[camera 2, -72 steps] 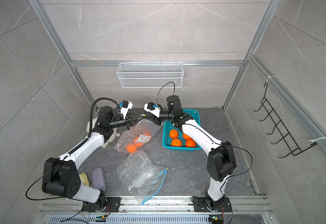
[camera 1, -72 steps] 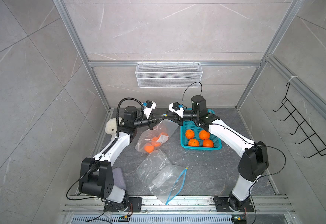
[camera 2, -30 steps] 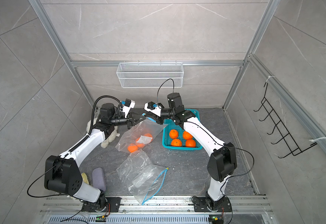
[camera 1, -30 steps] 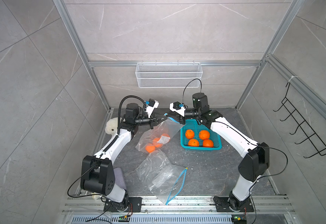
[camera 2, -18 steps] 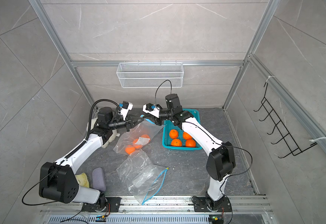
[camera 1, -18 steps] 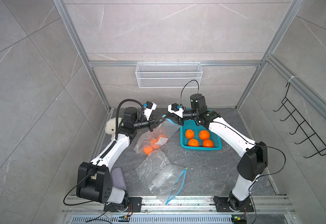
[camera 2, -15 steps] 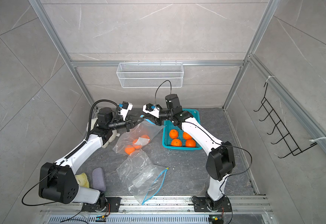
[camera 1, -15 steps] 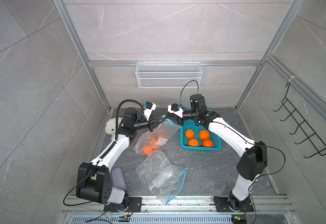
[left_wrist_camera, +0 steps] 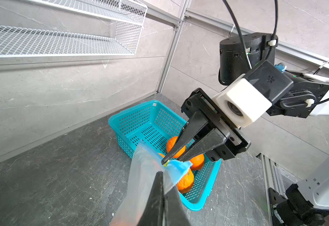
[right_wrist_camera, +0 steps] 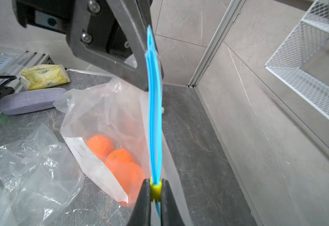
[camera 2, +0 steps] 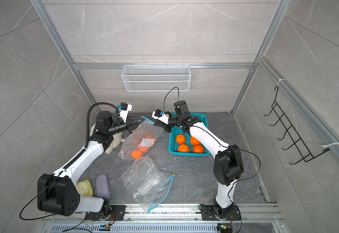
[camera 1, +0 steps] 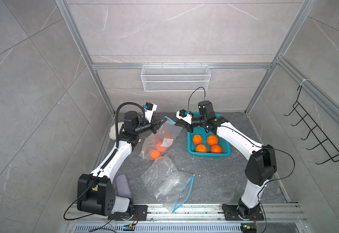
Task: Open the zip-top bag and take out the orange
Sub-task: Unzip the zipper on the zipper food storage bag.
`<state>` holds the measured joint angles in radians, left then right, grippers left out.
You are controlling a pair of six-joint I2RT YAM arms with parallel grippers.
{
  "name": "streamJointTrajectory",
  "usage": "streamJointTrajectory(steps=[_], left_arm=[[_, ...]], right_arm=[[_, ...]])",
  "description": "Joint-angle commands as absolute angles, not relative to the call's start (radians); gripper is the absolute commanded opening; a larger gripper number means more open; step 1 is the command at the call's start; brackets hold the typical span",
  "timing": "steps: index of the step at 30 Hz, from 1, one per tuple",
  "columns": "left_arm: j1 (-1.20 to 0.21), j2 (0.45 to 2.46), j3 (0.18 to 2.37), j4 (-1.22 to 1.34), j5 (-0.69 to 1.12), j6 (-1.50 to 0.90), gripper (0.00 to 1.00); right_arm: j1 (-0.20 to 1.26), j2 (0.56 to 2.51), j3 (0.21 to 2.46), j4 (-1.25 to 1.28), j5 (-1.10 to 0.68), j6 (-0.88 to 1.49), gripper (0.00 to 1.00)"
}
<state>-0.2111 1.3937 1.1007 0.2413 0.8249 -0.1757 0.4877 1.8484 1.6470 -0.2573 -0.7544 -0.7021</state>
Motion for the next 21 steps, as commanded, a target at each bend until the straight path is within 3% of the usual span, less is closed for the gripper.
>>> streamJointTrajectory(steps=[1,21], left_arm=[[-0.189,1.340,1.114,0.378,0.844,-0.205,0.00],[-0.092,1.271,1.021,0.540,0.857,-0.453,0.00]], right_arm=[[0.468,1.885,1.610,-0.305,-0.691,-0.679,0.00],[0.382,2.059,1.641,-0.213,-0.243,-0.587,0.00]])
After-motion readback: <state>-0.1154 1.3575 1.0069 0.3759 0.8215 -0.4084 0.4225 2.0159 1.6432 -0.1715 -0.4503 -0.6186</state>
